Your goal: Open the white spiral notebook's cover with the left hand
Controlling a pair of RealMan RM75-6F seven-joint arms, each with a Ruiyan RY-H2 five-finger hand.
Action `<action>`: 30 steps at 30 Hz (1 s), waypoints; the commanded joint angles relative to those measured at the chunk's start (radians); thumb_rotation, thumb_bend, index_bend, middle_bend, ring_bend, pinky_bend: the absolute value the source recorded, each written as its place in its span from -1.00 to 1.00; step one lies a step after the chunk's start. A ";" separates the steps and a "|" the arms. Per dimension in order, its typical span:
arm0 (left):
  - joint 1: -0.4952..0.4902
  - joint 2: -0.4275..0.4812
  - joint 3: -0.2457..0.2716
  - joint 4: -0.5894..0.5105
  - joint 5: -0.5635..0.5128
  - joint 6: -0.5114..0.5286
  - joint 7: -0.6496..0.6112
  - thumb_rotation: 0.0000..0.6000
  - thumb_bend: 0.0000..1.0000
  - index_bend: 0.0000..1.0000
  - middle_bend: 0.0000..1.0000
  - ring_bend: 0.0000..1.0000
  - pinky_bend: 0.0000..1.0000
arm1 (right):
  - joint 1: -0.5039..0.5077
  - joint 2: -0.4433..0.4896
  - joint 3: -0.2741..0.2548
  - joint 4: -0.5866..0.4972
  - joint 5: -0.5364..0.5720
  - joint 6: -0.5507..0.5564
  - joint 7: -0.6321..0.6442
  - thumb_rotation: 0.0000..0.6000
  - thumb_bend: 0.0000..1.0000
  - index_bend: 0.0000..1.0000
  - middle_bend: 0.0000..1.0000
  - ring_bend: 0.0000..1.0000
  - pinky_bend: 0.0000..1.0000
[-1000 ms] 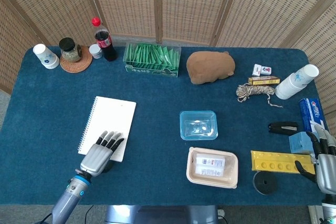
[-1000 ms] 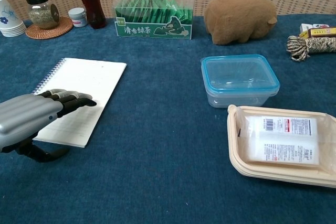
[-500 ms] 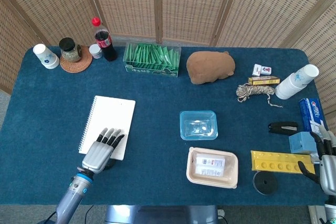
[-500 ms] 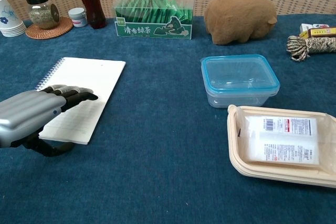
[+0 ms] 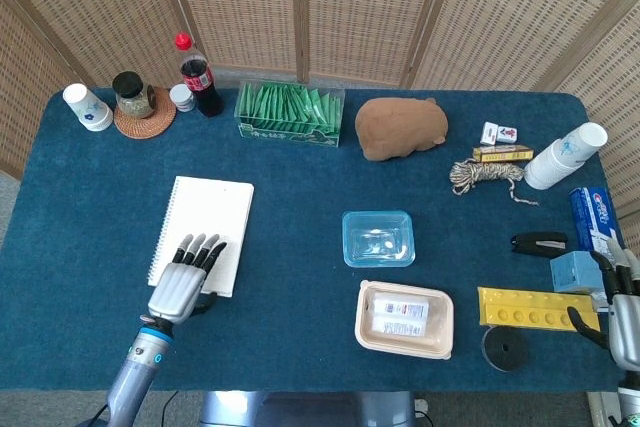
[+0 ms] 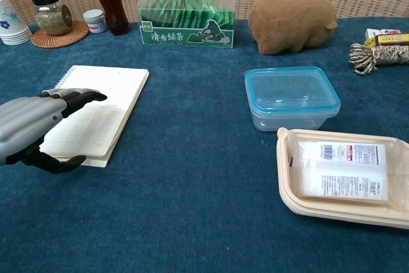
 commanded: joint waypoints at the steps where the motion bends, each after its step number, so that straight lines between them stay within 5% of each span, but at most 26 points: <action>1: 0.004 -0.011 -0.004 0.015 0.007 0.016 -0.024 1.00 -0.38 -0.79 -0.84 -1.00 -1.00 | 0.001 -0.001 0.001 0.001 0.000 -0.001 0.001 1.00 -0.49 -0.74 -0.86 -0.91 -0.74; 16: 0.071 -0.037 -0.029 0.052 0.048 0.180 -0.215 1.00 -0.38 -0.91 -0.84 -1.00 -1.00 | -0.004 -0.007 0.002 0.016 -0.017 0.018 0.019 1.00 -0.49 -0.75 -0.86 -0.91 -0.74; 22: 0.132 0.005 -0.070 -0.017 0.003 0.251 -0.387 1.00 -0.37 -0.91 -0.81 -1.00 -1.00 | -0.002 -0.010 0.001 0.018 -0.024 0.017 0.029 1.00 -0.49 -0.75 -0.86 -0.91 -0.74; 30: 0.212 0.075 -0.119 -0.028 -0.049 0.362 -0.451 1.00 -0.37 -0.92 -0.80 -1.00 -1.00 | 0.002 -0.007 -0.002 0.022 -0.042 0.020 0.030 1.00 -0.49 -0.75 -0.86 -0.91 -0.74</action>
